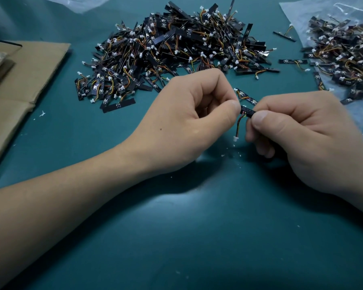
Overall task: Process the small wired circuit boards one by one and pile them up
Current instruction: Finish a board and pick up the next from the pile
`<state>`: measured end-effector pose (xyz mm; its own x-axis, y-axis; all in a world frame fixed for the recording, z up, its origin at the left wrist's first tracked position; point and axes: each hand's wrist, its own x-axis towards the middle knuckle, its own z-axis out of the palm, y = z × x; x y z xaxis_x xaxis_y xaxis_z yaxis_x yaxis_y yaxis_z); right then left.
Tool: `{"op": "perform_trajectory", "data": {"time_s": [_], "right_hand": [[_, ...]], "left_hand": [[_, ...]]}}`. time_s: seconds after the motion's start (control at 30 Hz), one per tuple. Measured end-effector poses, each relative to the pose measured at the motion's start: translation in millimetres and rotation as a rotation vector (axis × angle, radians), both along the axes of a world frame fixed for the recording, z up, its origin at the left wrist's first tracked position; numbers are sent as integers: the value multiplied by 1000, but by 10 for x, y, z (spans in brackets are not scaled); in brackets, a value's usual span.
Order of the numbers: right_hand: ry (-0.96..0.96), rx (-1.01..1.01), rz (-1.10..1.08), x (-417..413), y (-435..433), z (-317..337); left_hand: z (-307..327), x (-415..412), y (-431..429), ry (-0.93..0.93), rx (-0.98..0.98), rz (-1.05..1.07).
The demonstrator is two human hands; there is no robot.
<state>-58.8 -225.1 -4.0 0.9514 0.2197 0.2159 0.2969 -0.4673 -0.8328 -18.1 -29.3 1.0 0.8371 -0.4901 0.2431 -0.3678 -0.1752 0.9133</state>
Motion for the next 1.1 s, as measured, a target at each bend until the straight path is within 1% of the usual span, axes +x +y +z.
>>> {"op": "perform_trajectory", "data": {"time_s": [0.13,0.27,0.37,0.5,0.7,0.87,0.93,1.1], "right_hand": [[2,-55,10,2,-12,7],[-6,-21,27,-5,-11,15],[-18,-69,24,-7,-20,6],[-9,-1,28,-20,-11,17],[-33,-46,15,-16,-21,9],[-41,-25,26,-30,-10,16],[-44,-46,32,-27,-3,18],[-54,-22,46,-30,-4,11]], "left_hand": [[-8,7,6,7,7,-12],[-6,9,0,18,-6,-16],[-5,11,2,16,14,-24],[2,9,9,24,2,-24],[-3,2,-2,14,41,-33],[16,5,6,27,33,-57],[24,6,8,12,51,-60],[31,-2,11,-1,74,-86]]}}
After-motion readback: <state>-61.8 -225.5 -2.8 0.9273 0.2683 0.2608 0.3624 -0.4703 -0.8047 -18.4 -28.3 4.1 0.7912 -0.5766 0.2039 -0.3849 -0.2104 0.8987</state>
